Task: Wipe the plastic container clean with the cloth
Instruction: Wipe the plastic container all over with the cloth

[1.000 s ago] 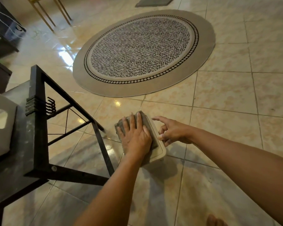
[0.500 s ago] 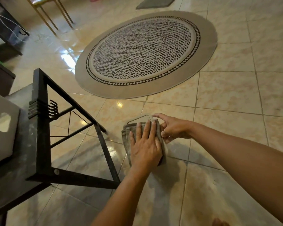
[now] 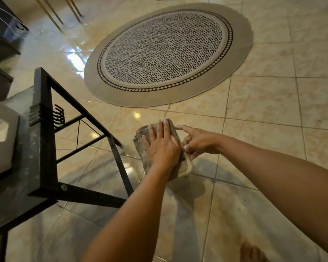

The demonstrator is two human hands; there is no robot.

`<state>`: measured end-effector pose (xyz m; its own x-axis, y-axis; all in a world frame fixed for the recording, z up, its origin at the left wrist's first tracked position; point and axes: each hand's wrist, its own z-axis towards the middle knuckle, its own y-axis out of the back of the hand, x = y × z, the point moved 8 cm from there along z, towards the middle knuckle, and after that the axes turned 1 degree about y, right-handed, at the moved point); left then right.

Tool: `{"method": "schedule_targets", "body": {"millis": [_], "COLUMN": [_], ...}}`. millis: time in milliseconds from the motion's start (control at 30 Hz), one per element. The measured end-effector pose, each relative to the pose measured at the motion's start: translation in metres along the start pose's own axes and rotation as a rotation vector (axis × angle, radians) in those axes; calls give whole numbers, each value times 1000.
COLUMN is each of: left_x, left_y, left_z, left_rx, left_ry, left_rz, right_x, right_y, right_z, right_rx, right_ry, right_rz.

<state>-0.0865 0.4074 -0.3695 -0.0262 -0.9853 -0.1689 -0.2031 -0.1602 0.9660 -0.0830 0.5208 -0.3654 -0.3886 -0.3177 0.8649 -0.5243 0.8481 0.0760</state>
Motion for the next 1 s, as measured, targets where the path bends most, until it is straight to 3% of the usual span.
{"method": "schedule_targets", "body": {"millis": [267,567,733,900,1000], "left_x": [-8,-29,-24,-18,4], "left_y": [-21,-28,-16,-22,-5], "left_z": [-69,-80,-58,-73,-31], "left_rx": [-7,54,26,48,17], "left_ry": [33,111,126,32,40], "left_rz": [13,-68,-112,-51,-54], "right_x": [-4,-2,-3,-4,-2], "right_y": [2,-2,-3,-2,-3], "right_z": [2,-3,-1,-3,1], "right_rx": [-5,-9,-10,1,4], "right_ry": [-2,-16,-8,-4,4], "right_rz": [5,-21,-27,13,7]}}
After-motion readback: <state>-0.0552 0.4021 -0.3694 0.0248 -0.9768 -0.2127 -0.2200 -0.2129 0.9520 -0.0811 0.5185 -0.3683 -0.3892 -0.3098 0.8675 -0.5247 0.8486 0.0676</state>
